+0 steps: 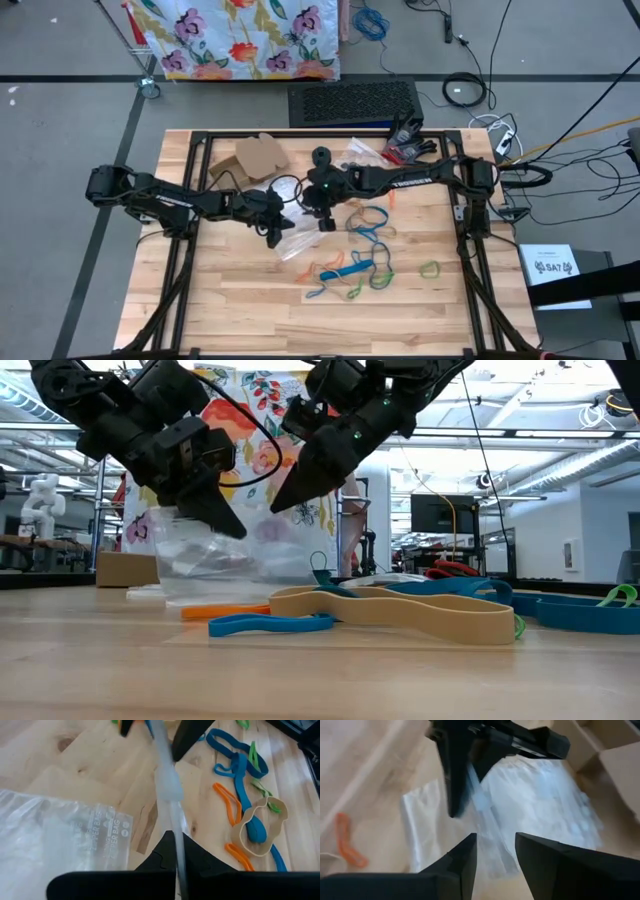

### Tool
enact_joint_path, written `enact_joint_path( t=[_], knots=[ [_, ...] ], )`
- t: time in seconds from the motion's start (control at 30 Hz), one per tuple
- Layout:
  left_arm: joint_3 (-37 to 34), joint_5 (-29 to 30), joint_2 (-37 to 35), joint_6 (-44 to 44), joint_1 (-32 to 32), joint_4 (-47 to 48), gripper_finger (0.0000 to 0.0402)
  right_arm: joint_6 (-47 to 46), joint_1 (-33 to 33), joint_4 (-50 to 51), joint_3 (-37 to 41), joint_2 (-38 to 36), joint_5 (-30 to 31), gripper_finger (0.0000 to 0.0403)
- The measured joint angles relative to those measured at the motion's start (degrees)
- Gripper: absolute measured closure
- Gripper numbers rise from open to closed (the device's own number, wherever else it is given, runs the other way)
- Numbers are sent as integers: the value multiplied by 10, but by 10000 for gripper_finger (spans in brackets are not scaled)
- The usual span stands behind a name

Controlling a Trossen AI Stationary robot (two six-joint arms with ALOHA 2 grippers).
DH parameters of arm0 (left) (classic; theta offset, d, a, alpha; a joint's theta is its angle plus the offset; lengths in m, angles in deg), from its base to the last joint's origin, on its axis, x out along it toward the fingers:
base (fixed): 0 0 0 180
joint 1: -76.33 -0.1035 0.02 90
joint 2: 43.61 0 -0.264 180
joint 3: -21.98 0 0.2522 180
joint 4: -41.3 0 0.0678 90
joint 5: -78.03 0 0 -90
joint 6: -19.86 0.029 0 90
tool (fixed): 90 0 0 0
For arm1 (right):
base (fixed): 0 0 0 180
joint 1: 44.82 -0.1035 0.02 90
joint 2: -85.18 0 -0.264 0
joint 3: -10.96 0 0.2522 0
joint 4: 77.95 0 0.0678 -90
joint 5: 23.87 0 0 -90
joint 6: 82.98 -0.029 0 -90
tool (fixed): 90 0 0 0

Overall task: Sort rubber bands
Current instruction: Open the transparent zip bag

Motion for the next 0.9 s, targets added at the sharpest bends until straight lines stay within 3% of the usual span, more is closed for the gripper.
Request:
enact_joint_path(
  t=[0.1, 0.3, 0.67, 0.8, 0.9],
  knots=[
    [0, 11, 0, 0, -1, 0, 401, -2, -1, 2, 0, 0, -18, 306],
    [0, 28, 0, 3, -1, -9, 401, 3, -7, 9, 0, 0, -21, 394],
    [0, 42, 0, 3, -1, -67, 344, -5, -27, 20, 0, 0, 14, 402],
    [0, 46, 0, 9, -1, -75, 310, -14, -34, 36, 0, 0, 64, 402],
    [0, 13, -2, 15, -1, -77, 298, -16, -36, 58, 0, 0, 85, 403]
  ],
)
